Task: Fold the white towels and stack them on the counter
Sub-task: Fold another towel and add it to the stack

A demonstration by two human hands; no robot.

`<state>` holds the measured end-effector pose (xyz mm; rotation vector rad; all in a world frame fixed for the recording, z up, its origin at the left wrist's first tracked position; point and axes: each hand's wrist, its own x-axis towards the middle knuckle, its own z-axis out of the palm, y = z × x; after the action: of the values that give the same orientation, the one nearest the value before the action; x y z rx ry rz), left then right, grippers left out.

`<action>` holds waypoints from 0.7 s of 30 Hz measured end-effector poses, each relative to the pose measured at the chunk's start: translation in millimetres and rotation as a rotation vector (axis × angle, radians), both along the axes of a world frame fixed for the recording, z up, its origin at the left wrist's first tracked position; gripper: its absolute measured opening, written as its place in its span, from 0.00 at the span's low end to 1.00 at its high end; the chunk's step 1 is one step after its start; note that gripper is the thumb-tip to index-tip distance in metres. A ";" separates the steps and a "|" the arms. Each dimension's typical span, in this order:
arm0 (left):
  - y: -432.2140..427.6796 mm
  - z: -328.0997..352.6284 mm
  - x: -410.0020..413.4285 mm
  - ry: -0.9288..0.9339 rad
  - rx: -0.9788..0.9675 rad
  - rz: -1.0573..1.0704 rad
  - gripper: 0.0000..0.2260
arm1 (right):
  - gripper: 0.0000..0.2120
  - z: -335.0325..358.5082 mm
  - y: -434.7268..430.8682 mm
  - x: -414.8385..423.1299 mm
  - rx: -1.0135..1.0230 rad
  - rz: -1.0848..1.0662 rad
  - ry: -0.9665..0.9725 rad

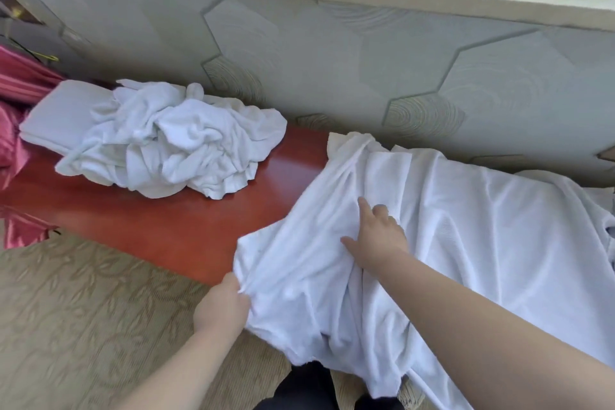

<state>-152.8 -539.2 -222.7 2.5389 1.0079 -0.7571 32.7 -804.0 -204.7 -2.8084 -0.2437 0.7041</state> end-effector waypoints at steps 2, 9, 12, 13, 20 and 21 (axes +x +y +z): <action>35.1 2.7 -39.4 0.080 0.041 0.145 0.06 | 0.40 -5.5 12.6 2.8 -0.034 -0.029 0.044; 76.1 14.7 -24.2 -0.132 0.161 0.179 0.20 | 0.07 -20.0 69.4 -9.3 -0.053 0.269 0.078; 68.9 17.2 47.8 -0.305 0.066 -0.010 0.27 | 0.04 -11.4 82.3 -11.7 -0.030 0.386 0.186; 65.6 17.1 74.6 -0.343 0.034 -0.059 0.29 | 0.05 -8.8 84.5 -12.9 -0.050 0.459 0.239; 44.4 2.6 204.5 -0.185 -0.057 -0.305 0.28 | 0.11 3.7 86.9 -13.2 -0.131 0.489 0.401; 42.4 0.0 209.3 -0.167 -0.050 -0.330 0.20 | 0.12 4.0 85.8 -8.3 -0.064 0.378 0.307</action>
<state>56.5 -496.8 -222.7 2.7040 0.5165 -0.6290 24.4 -718.2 -200.6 -2.6859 -0.7152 1.2292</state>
